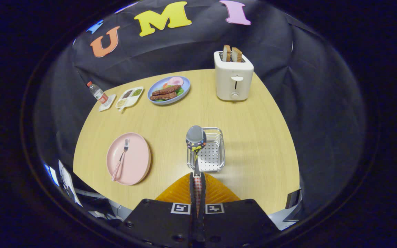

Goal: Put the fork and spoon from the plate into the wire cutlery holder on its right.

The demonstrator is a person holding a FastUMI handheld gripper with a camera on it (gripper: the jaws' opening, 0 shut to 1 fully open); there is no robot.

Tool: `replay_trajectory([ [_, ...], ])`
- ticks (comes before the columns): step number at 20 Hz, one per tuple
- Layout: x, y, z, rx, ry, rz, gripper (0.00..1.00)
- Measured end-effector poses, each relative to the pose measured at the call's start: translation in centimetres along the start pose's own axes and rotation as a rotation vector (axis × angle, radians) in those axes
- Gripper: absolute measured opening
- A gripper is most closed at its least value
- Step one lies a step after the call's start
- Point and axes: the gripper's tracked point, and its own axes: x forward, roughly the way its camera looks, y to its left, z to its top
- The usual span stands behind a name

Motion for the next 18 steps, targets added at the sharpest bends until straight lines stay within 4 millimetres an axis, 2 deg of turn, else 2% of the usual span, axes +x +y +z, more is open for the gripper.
replay_trajectory([
  [5, 0.7, -0.6, 0.0, 0.020, 0.123, 0.015, 0.01],
  [13, 1.7, -1.7, 1.6, 0.015, 0.296, -0.005, 0.03],
  [18, 2.8, -1.4, 2.0, 0.012, 0.363, -0.013, 0.05],
])
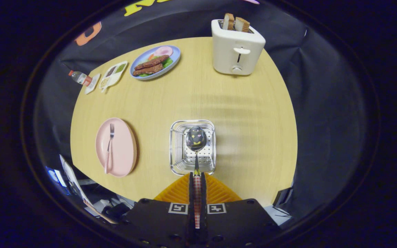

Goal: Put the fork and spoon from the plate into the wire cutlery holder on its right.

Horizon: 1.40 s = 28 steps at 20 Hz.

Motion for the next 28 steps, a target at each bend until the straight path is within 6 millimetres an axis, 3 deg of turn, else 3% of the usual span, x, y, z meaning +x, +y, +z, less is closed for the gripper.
replay_trajectory([
  [4, 0.9, 0.3, 0.3, 0.025, 0.054, 0.000, 0.07],
  [8, 0.3, 0.7, 1.4, 0.037, 0.021, 0.003, 0.08],
  [10, -0.3, 1.5, 2.0, 0.015, -0.018, 0.022, 0.13],
  [12, -1.0, 2.8, 2.7, 0.000, -0.066, 0.046, 0.21],
  [13, -1.2, 3.3, 2.8, -0.005, -0.081, 0.048, 0.31],
  [16, -1.6, 5.6, 2.9, -0.022, -0.121, 0.057, 0.41],
  [18, -1.8, 6.9, 3.4, -0.017, -0.176, 0.047, 0.54],
  [19, -1.8, 7.6, 3.6, -0.012, -0.206, 0.041, 0.65],
  [22, -1.5, 10.2, 3.6, -0.006, -0.266, 0.037, 0.79],
  [24, -1.2, 12.1, 2.9, -0.009, -0.270, 0.043, 0.93],
  [28, 0.3, 15.8, 1.3, -0.028, -0.256, 0.031, 0.97],
])
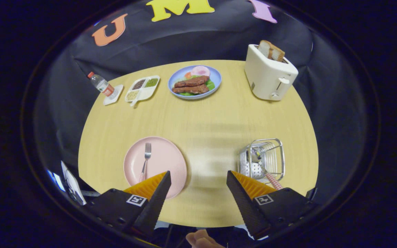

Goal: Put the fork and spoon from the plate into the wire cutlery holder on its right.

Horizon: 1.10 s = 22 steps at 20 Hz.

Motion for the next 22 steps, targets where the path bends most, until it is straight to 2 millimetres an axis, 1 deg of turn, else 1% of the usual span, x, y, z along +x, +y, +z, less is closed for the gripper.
replay_trajectory([
  [4, 1.3, 3.7, -1.7, 0.004, 0.014, 0.014, 0.97],
  [9, 3.6, 8.0, -3.5, 0.026, 0.024, 0.028, 0.97],
  [12, 5.1, 9.9, -4.7, 0.040, 0.041, 0.017, 0.97],
  [13, 5.6, 10.5, -5.1, 0.044, 0.044, 0.013, 0.97],
  [16, 7.0, 12.0, -5.7, 0.062, 0.038, 0.002, 0.97],
  [20, 8.7, 12.8, -5.8, 0.082, -0.041, -0.065, 0.97],
  [22, 9.7, 13.2, -6.5, 0.090, -0.041, -0.076, 0.95],
])
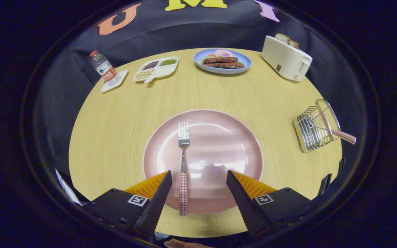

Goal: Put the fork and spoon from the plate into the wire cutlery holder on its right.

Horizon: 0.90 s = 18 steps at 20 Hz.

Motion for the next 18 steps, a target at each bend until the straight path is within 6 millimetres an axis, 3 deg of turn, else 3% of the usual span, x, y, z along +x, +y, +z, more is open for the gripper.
replay_trajectory([
  [2, 0.7, 0.6, -1.1, 0.022, 0.027, 0.009, 0.92],
  [6, 1.3, 1.8, -1.8, -0.009, 0.017, 0.033, 0.66],
  [9, 1.3, 1.7, -1.4, -0.004, 0.003, 0.027, 0.38],
  [12, 1.2, 1.3, -0.9, -0.022, -0.007, 0.012, 0.29],
  [13, 1.5, 1.3, -1.1, -0.036, -0.011, 0.015, 0.11],
  [18, 0.6, 0.7, -0.9, -0.072, -0.027, 0.043, 0.06],
])
